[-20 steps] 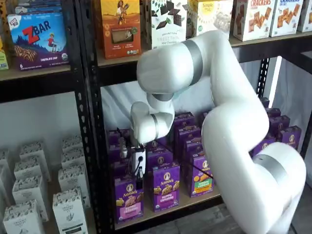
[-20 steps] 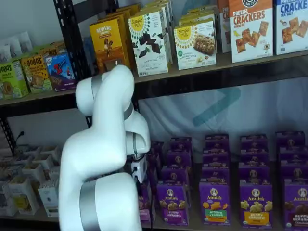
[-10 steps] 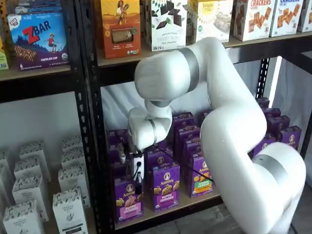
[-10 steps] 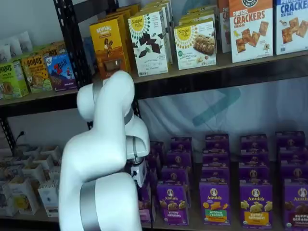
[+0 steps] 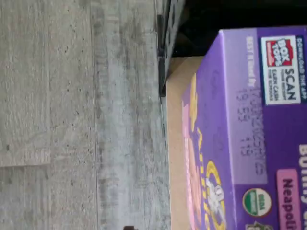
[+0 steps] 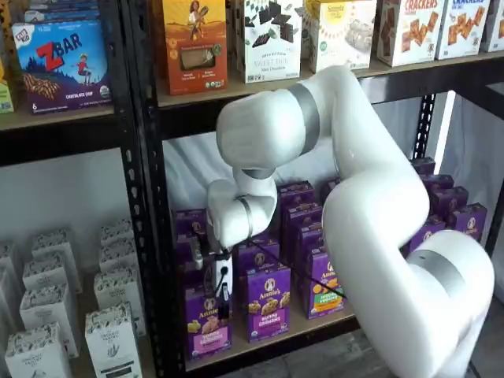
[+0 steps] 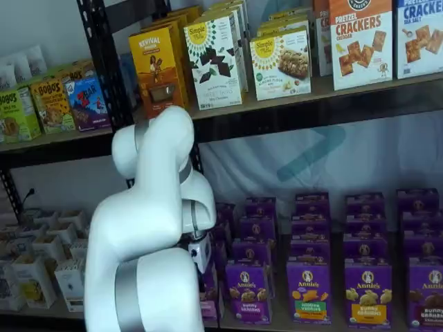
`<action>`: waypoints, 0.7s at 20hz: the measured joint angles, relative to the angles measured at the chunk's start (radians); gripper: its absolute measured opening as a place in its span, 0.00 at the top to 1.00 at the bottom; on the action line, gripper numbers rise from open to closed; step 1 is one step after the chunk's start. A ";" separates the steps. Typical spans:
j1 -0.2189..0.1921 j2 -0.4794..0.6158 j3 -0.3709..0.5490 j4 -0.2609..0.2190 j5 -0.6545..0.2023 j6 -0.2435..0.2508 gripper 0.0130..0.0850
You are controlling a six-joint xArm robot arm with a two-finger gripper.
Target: Pick up the purple box with a pink patch in the middle, on the bottom shelf, the first box from the left
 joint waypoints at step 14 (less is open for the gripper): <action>0.000 0.010 -0.008 0.012 -0.001 -0.010 0.28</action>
